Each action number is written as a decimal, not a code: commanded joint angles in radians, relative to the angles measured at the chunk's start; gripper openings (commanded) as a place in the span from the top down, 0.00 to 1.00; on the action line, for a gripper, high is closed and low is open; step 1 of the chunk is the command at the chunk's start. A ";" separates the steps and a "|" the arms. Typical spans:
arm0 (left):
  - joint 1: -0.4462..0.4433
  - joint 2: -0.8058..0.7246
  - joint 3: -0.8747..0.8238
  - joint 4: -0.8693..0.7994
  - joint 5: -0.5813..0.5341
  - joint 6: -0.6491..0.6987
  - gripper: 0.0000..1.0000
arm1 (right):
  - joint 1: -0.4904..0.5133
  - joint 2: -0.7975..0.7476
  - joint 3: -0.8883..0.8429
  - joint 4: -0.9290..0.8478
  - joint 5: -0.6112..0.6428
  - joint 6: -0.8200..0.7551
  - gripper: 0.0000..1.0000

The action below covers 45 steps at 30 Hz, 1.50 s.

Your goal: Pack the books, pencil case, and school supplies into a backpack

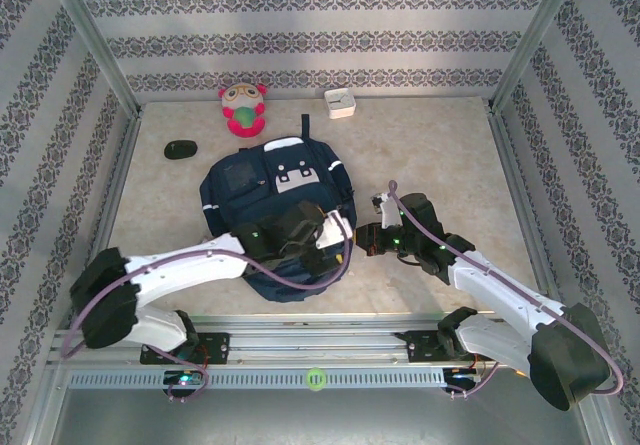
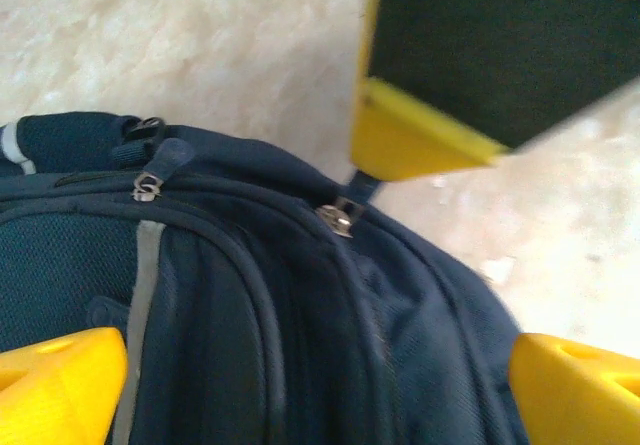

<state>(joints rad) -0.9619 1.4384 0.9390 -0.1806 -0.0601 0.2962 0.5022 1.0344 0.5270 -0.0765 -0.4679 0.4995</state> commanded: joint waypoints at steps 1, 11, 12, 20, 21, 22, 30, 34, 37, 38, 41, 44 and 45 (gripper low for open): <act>-0.005 0.031 -0.008 0.117 -0.103 -0.019 0.28 | 0.012 -0.017 0.012 0.030 0.008 0.005 1.00; 0.015 -0.167 -0.177 0.126 0.224 0.128 0.97 | -0.056 -0.046 -0.013 0.072 0.098 0.061 1.00; 0.021 -0.197 -0.191 0.119 0.280 0.147 1.00 | -0.061 -0.043 -0.013 0.086 0.100 0.067 1.00; 0.037 -0.285 -0.172 -0.032 0.441 0.249 1.00 | -0.088 0.025 -0.045 0.233 0.161 0.111 1.00; 0.037 -0.291 -0.168 -0.041 0.455 0.257 1.00 | -0.092 0.042 -0.046 0.259 0.171 0.118 1.00; 0.037 -0.294 -0.165 -0.043 0.459 0.258 1.00 | -0.095 0.060 -0.047 0.288 0.175 0.121 1.00; 0.047 -0.325 -0.175 -0.016 0.420 0.246 1.00 | -0.135 0.192 0.008 0.351 0.130 0.089 1.00; 0.053 -0.371 -0.212 0.028 0.444 0.210 1.00 | -0.149 0.214 0.002 0.353 0.132 0.091 1.00; 0.054 -0.381 -0.208 -0.006 0.493 0.218 1.00 | -0.152 0.254 0.023 0.381 0.132 0.098 1.00; 0.054 -0.384 -0.208 -0.012 0.503 0.220 1.00 | -0.152 0.275 0.033 0.397 0.132 0.101 1.00; 0.053 -0.390 -0.202 -0.034 0.543 0.246 1.00 | -0.154 0.338 0.068 0.444 0.134 0.119 1.00; 0.053 -0.387 -0.190 -0.064 0.562 0.273 1.00 | -0.156 0.399 0.105 0.480 0.136 0.127 1.00; 0.054 -0.386 -0.187 -0.067 0.564 0.279 1.00 | -0.158 0.417 0.114 0.489 0.138 0.129 1.00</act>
<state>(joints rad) -0.9009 1.0927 0.7216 -0.2253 0.3504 0.5320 0.3771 1.4109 0.5987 0.3363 -0.4564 0.6304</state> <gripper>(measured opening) 0.073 0.042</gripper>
